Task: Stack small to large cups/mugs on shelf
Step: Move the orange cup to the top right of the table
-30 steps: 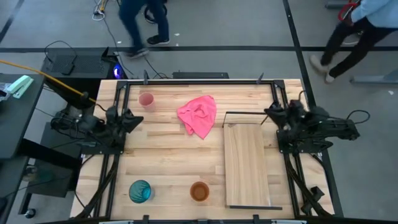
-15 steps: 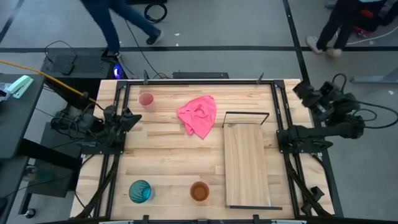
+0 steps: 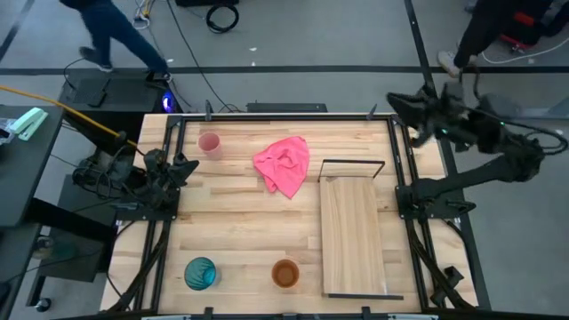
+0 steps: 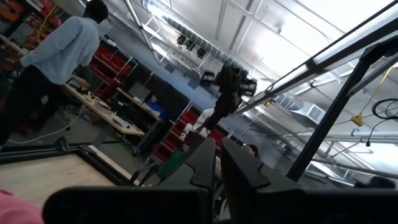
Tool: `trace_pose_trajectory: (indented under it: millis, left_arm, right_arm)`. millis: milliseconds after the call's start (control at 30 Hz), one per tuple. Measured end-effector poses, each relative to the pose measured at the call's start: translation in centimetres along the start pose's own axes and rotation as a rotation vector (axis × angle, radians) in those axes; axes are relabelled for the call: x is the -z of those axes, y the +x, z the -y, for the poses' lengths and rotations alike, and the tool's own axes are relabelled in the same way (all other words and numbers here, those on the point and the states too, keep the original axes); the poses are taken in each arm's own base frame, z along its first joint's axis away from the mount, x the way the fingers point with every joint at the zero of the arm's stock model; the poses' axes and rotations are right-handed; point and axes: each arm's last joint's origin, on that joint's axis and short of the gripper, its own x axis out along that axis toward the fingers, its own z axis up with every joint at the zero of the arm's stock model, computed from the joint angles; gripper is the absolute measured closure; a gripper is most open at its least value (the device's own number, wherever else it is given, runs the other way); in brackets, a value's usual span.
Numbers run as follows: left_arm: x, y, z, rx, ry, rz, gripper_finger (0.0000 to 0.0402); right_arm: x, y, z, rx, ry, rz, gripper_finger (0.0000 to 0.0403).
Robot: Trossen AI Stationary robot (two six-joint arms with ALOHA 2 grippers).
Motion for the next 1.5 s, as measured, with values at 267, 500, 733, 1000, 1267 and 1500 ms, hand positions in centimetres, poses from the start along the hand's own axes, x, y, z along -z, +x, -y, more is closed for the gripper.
trace_pose_trajectory:
  millis: [267, 500, 733, 1000, 1267, 1500]
  left_arm:
    - [0.0, 0.0, 0.0, 0.0, -0.001, 0.0, 0.0378]
    - [0.0, 0.0, 0.0, -0.001, 0.0, -0.001, 0.0368]
    - [0.0, 0.0, 0.0, -0.001, -0.001, -0.003, 0.0368]
    - [0.3, 0.0, -0.1, -0.013, 0.017, -0.03, 0.0371]
    - [0.4, 0.0, -0.2, -0.017, 0.023, -0.037, 0.0363]
    - [0.6, 0.0, -0.3, -0.026, 0.037, -0.057, 0.0372]
  right_arm:
    - [-1.6, 8.5, 0.1, 0.173, -0.076, -0.273, 0.035]
    - [0.8, 16.6, 3.7, 0.125, 0.007, -0.492, 0.035]
    - [5.2, 22.1, 8.1, 0.205, 0.164, -0.628, 0.035]
    - [12.3, 26.5, 9.9, 0.213, 0.276, -0.842, 0.035]
    - [18.6, 28.5, 9.9, 0.223, 0.254, -1.052, 0.0344]
    - [22.6, 28.7, 9.1, 0.228, 0.231, -1.22, 0.0311]
